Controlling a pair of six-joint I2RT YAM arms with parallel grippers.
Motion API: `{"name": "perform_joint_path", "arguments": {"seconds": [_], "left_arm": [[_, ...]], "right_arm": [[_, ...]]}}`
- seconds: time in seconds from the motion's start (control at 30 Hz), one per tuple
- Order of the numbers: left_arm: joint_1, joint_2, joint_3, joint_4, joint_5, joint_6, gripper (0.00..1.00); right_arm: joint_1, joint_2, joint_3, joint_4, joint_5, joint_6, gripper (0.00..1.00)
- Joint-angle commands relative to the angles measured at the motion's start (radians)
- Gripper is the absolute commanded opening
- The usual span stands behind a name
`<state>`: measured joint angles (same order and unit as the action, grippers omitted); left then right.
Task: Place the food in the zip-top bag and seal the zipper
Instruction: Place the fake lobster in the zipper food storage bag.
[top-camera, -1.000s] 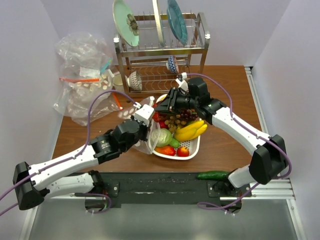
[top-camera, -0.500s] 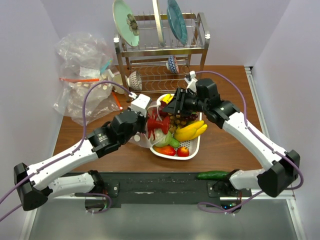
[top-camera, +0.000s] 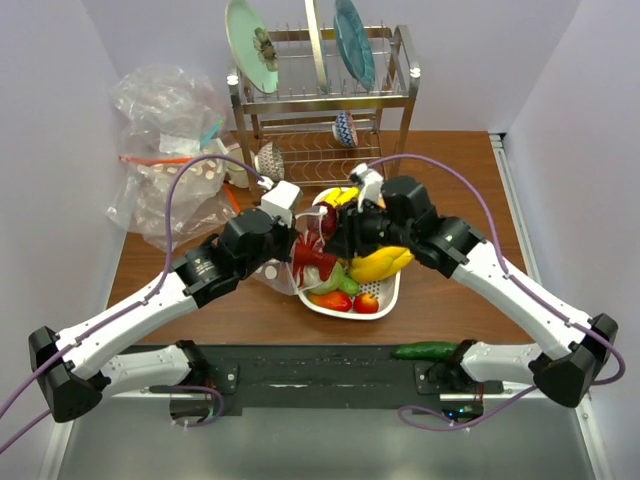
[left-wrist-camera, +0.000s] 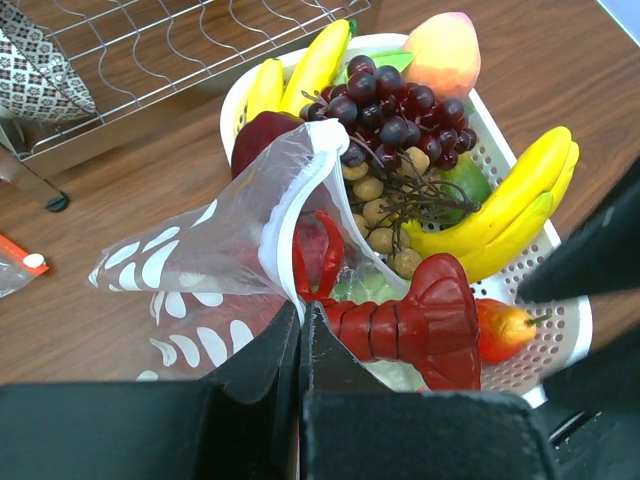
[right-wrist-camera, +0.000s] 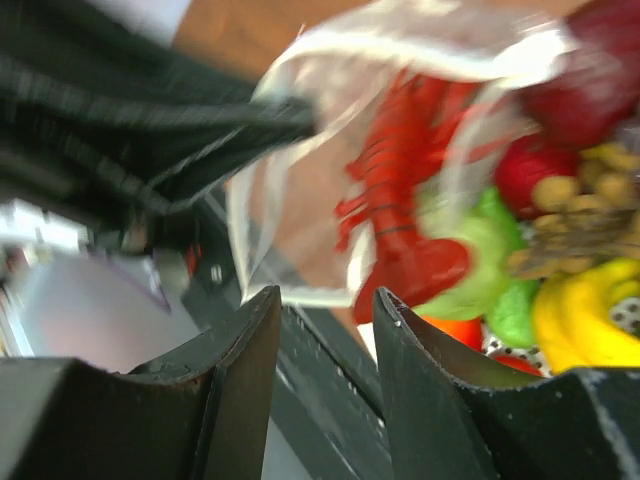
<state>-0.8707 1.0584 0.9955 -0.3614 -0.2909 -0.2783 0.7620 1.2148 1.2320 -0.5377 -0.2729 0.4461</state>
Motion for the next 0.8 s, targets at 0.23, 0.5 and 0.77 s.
{"name": "perform_joint_path", "arguments": {"seconds": [0.23,0.5,0.77], "left_arm": [[0.007,-0.025,0.034,-0.002,0.050,-0.021,0.00],[0.006,-0.023,0.032,-0.017,0.062,-0.021,0.00],[0.009,-0.023,0.046,-0.036,0.078,-0.016,0.00]], "right_arm": [[0.187,-0.018,-0.028,0.028,0.179,-0.305,0.47],[0.224,-0.050,-0.112,0.114,0.226,-0.473,0.57],[0.229,-0.280,-0.403,0.399,0.132,-0.757,0.63]]}}
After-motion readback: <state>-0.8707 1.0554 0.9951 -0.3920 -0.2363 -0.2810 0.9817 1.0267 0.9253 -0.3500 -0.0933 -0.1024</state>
